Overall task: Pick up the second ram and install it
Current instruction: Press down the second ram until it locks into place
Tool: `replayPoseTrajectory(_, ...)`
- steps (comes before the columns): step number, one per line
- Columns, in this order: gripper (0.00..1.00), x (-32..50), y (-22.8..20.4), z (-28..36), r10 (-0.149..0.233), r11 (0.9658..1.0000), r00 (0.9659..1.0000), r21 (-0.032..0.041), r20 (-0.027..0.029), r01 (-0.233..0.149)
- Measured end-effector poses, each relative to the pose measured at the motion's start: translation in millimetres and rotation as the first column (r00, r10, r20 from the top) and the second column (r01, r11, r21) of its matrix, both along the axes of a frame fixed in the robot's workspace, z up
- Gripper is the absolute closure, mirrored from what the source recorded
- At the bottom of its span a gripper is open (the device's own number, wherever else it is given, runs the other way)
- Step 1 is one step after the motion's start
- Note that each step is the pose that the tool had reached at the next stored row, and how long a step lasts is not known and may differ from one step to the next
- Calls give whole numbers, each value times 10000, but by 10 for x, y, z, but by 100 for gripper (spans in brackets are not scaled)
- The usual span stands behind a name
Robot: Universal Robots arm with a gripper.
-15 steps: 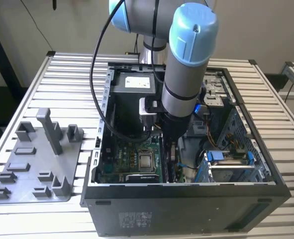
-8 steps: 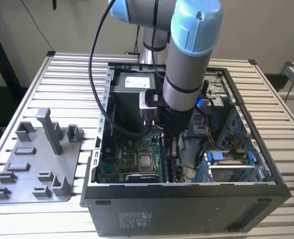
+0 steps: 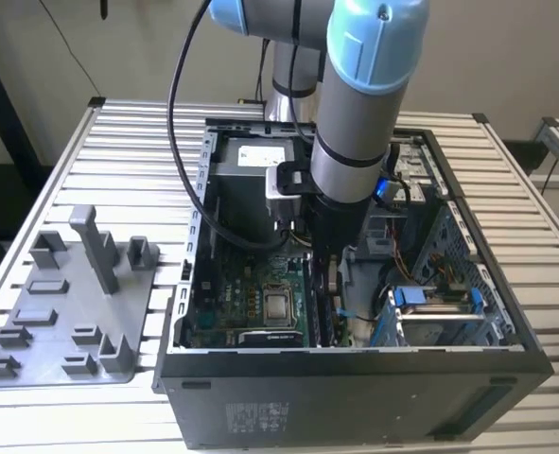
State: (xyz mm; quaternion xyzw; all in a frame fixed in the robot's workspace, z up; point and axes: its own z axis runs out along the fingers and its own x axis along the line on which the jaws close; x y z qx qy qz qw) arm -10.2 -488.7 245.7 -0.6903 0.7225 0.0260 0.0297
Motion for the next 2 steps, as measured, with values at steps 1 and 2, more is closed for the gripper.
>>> replayPoseTrajectory(1,89,0,0,3,0,10000,10000,1,1,0)
replayPoseTrajectory(2,89,0,0,5,0,10000,10000,1,1,0)
